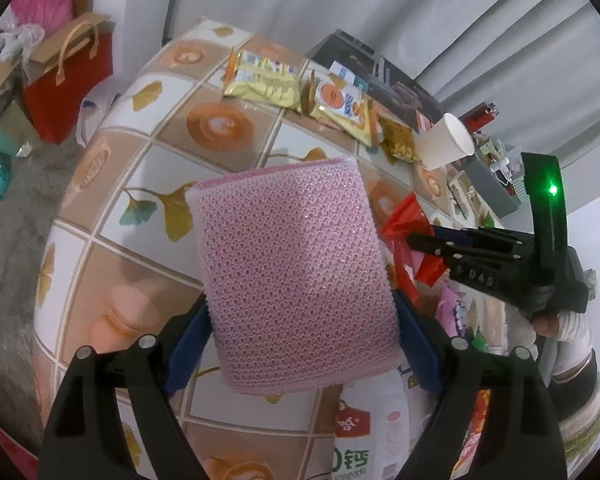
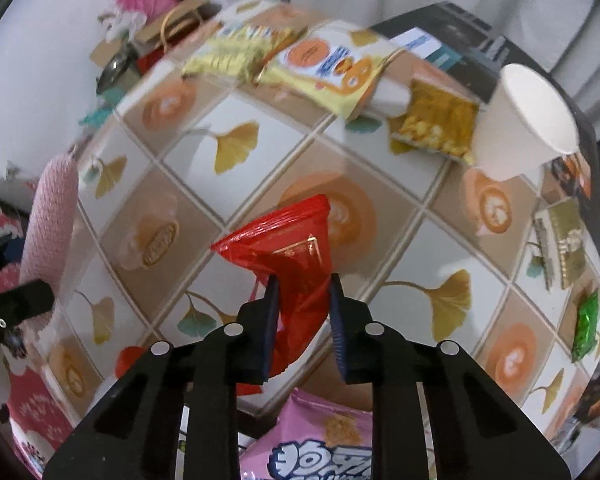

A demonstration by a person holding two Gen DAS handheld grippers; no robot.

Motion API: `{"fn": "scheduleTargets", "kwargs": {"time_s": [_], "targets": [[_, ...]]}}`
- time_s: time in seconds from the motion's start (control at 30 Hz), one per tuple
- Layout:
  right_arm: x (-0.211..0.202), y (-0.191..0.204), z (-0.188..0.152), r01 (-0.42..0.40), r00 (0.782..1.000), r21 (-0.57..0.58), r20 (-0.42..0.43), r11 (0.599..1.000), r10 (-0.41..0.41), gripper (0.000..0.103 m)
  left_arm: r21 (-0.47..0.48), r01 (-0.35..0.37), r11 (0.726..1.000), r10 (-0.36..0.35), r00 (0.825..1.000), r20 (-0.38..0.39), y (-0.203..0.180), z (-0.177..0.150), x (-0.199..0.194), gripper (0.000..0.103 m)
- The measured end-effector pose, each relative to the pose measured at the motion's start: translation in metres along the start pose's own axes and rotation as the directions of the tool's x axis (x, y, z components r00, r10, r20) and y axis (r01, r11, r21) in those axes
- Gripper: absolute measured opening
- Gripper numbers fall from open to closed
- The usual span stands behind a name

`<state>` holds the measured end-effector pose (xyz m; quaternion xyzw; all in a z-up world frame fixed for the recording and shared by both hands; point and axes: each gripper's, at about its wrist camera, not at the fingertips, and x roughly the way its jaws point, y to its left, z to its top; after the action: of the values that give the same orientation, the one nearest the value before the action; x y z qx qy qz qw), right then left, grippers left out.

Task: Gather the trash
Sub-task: 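Grasp the red packet with the right gripper while the left gripper holds the pink pad, then carry pad and red packet to the blue wastebasket and open both grippers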

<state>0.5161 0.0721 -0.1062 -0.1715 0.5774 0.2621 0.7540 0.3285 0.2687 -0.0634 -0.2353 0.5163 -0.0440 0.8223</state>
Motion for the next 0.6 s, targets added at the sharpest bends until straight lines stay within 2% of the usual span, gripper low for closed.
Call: {"fn": "scheduleTargets", "kwargs": {"time_s": [0.17, 0.37, 0.5, 0.6], "targets": [[-0.035, -0.011, -0.003, -0.033, 0.996, 0.052, 0.08, 0.998, 0.028, 0.021, 0.024, 0.002, 1.0, -0.002, 0.999, 0.036, -0.015, 0.0, -0.022, 0.084], [-0.098, -0.028, -0.02, -0.082, 0.978, 0.11, 0.199, 0.99, 0.059, 0.021, 0.097, 0.006, 0.995, -0.013, 0.997, 0.081, -0.055, -0.005, -0.056, 0.084], [-0.151, -0.046, -0.051, -0.11, 0.954, 0.153, 0.293, 0.982, 0.061, 0.021, 0.178, 0.024, 0.984, -0.042, 0.994, 0.103, -0.103, -0.018, -0.08, 0.084], [-0.191, -0.065, -0.089, -0.127, 0.932, 0.199, 0.359, 0.972, 0.048, 0.021, 0.253, 0.046, 0.967, -0.073, 0.992, 0.098, -0.148, -0.036, -0.091, 0.084]]}}
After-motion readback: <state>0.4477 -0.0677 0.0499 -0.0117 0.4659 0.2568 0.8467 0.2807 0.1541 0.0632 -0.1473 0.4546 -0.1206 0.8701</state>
